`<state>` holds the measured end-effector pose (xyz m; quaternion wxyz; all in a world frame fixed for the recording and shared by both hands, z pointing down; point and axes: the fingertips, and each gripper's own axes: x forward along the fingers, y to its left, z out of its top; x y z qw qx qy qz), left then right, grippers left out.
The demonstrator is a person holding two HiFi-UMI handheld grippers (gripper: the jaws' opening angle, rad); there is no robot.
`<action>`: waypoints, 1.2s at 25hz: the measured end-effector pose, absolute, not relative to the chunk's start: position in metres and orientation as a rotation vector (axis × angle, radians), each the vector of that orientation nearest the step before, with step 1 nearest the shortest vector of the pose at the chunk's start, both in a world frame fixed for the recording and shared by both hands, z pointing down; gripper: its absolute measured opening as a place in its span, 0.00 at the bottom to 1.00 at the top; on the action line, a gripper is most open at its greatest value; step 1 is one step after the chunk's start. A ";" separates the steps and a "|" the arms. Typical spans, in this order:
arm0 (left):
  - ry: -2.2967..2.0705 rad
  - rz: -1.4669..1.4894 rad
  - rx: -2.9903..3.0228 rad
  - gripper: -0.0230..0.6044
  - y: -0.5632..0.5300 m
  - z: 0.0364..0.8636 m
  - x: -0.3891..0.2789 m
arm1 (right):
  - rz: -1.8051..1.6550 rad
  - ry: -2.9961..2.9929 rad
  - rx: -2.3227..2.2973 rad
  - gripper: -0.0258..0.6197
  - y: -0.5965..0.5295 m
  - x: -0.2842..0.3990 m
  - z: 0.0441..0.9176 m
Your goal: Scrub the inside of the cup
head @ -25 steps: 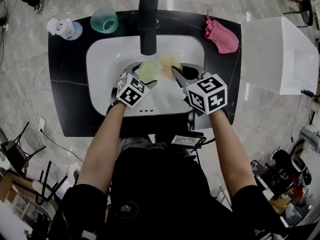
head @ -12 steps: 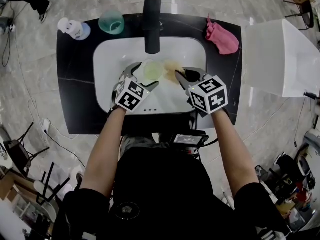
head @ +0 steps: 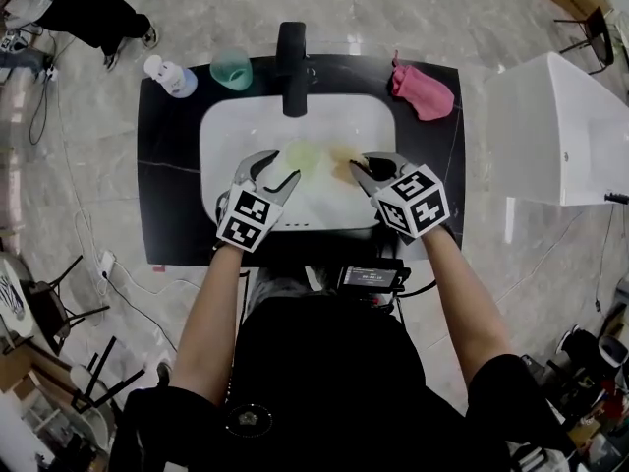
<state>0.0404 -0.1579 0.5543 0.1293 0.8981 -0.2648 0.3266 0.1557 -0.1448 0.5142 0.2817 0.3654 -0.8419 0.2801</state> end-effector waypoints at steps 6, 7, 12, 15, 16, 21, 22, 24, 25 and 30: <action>-0.949 0.858 2.605 0.10 -0.143 0.522 0.023 | 0.693 -2.302 1.000 0.11 -0.137 0.161 0.498; -0.976 0.846 2.600 0.07 -0.139 0.518 0.020 | 0.687 -2.309 1.011 0.10 -0.136 0.161 0.496; -1.012 0.803 2.585 0.04 -0.112 0.511 0.016 | 0.632 -2.340 1.038 0.11 -0.118 0.158 0.482; -0.980 0.808 2.603 0.04 -0.102 0.505 0.018 | 0.589 -2.344 1.065 0.10 -0.110 0.156 0.473; -0.972 0.810 2.609 0.04 -0.099 0.503 0.018 | 0.585 -2.347 1.076 0.10 -0.108 0.156 0.470; -0.969 0.791 2.636 0.04 -0.085 0.489 0.010 | 0.579 -2.336 1.137 0.10 -0.088 0.156 0.460; -0.972 0.782 2.646 0.04 -0.081 0.485 0.007 | 0.576 -2.330 1.151 0.10 -0.084 0.154 0.458; -0.982 0.750 2.662 0.04 -0.072 0.477 -0.001 | 0.567 -2.319 1.179 0.10 -0.076 0.149 0.455; -0.986 0.731 2.667 0.04 -0.066 0.474 -0.005 | 0.562 -2.316 1.191 0.11 -0.071 0.145 0.454; -0.990 0.655 2.676 0.04 -0.028 0.463 -0.030 | 0.541 -2.322 1.218 0.10 -0.039 0.117 0.438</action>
